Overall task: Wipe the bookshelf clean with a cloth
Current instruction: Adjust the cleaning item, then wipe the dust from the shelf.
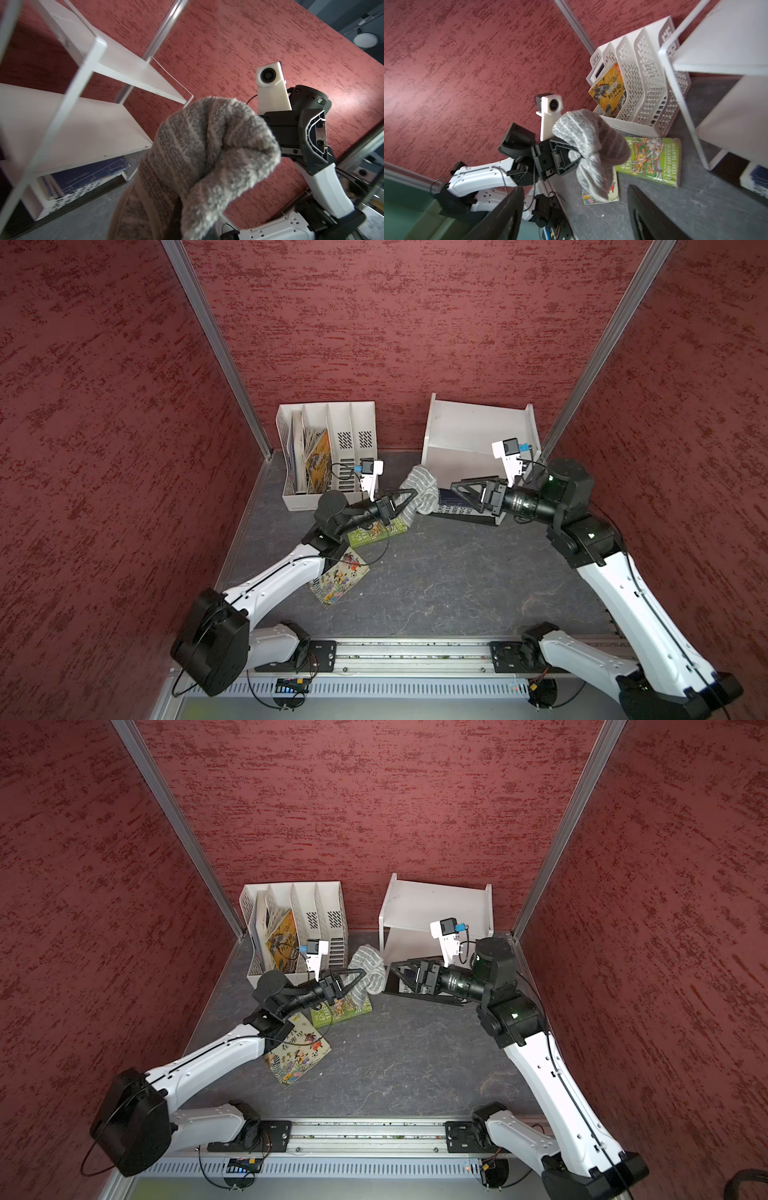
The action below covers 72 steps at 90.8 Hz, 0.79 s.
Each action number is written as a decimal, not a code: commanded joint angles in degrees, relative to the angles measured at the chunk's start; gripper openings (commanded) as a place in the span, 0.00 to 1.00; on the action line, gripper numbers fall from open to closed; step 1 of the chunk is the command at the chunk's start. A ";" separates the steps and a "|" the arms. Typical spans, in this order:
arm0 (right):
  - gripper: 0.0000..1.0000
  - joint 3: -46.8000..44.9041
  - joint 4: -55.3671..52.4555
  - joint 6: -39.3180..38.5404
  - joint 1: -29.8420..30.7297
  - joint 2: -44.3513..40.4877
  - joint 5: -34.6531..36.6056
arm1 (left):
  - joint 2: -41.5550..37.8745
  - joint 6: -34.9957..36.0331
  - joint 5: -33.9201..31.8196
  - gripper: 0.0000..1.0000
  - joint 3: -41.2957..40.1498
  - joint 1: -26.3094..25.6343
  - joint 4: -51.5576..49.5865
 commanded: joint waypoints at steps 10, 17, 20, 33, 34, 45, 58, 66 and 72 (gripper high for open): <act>0.98 9.04 -11.54 -6.33 -4.55 5.02 14.69 | -6.87 11.19 -21.39 0.00 3.04 4.81 -34.59; 0.98 12.40 -13.26 -7.42 -5.16 7.61 20.24 | -5.08 13.95 -25.28 0.00 6.29 4.95 -42.37; 0.99 13.98 -13.79 -7.45 -5.53 8.39 22.27 | -3.86 14.45 -25.93 0.00 7.45 4.99 -44.26; 0.99 17.38 -13.11 -4.97 -11.66 12.21 22.18 | 3.12 14.85 -27.27 0.00 11.80 4.73 -47.02; 0.99 17.71 -12.98 -4.77 -12.26 12.66 21.53 | 3.97 14.91 -27.38 0.00 12.22 4.66 -47.16; 0.98 21.75 -13.27 -3.67 -16.25 17.34 16.69 | 11.77 16.17 -27.38 0.00 18.25 4.02 -49.34; 0.98 25.38 -14.47 -4.16 -17.12 21.52 16.47 | 20.69 17.00 -27.17 0.00 26.32 3.40 -52.67; 0.98 26.62 -15.60 -3.86 -17.35 23.04 16.82 | 26.39 16.98 -27.50 0.00 30.85 3.29 -54.04; 0.98 26.89 -16.45 -3.58 -17.36 24.28 17.38 | 29.87 17.08 -27.74 0.00 33.89 3.19 -55.34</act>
